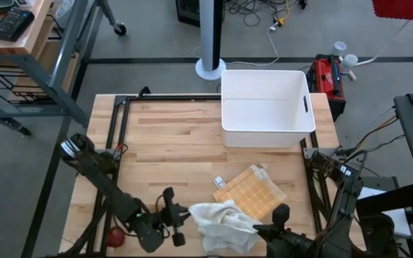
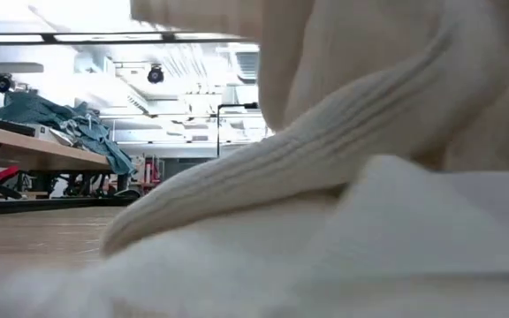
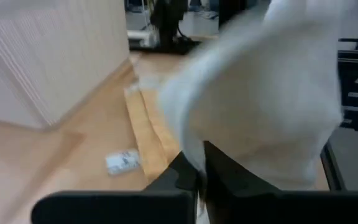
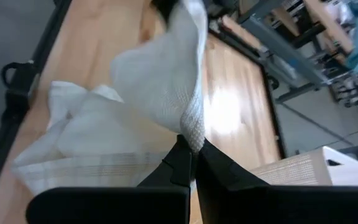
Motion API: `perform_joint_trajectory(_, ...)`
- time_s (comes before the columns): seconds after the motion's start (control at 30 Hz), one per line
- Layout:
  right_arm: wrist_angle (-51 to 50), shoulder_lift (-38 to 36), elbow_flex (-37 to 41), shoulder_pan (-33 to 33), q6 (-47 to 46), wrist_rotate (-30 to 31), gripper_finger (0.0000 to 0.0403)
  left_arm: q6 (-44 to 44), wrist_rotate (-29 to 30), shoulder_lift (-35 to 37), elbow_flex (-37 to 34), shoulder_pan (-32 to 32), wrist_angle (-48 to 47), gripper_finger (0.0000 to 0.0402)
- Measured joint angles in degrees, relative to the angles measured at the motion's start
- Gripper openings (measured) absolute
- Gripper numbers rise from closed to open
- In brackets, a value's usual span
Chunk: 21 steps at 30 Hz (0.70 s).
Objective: Fold towel
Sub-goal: Fold the white checkered towel
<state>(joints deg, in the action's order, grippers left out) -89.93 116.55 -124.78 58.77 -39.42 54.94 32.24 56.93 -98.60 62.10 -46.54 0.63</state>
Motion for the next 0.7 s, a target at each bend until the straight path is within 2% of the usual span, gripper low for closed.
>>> perform_joint_trajectory(0.13, -0.06, -0.05, -2.45, -0.02, 0.15, -2.33, 0.0, 1.34, 0.83, 2.43, 10.77, -0.82, -20.99, 0.0001)
perform_joint_trajectory(0.27, -0.07, -0.51, -6.88, -0.02, 2.48, -7.13, 0.0, 5.45, -0.48, 2.31, 25.85, -1.04, -47.52, 0.0001)
perform_joint_trajectory(0.37, 0.0, -1.77, -10.14, -0.02, 5.08, -8.76, 0.0, 7.62, -0.71, 1.54, 36.94, -1.04, -63.1, 0.0001)
perform_joint_trajectory(0.6, -0.02, -11.71, -9.86, -0.62, 9.64, -11.05, 0.0, 11.24, 0.26, 1.04, 59.0, -0.88, -87.18, 0.0)
perform_joint_trajectory(0.7, 0.04, -17.07, -9.93, -0.91, 9.3, -10.56, 0.0, 9.91, 1.58, 1.08, 65.33, -0.71, -89.81, 0.0)
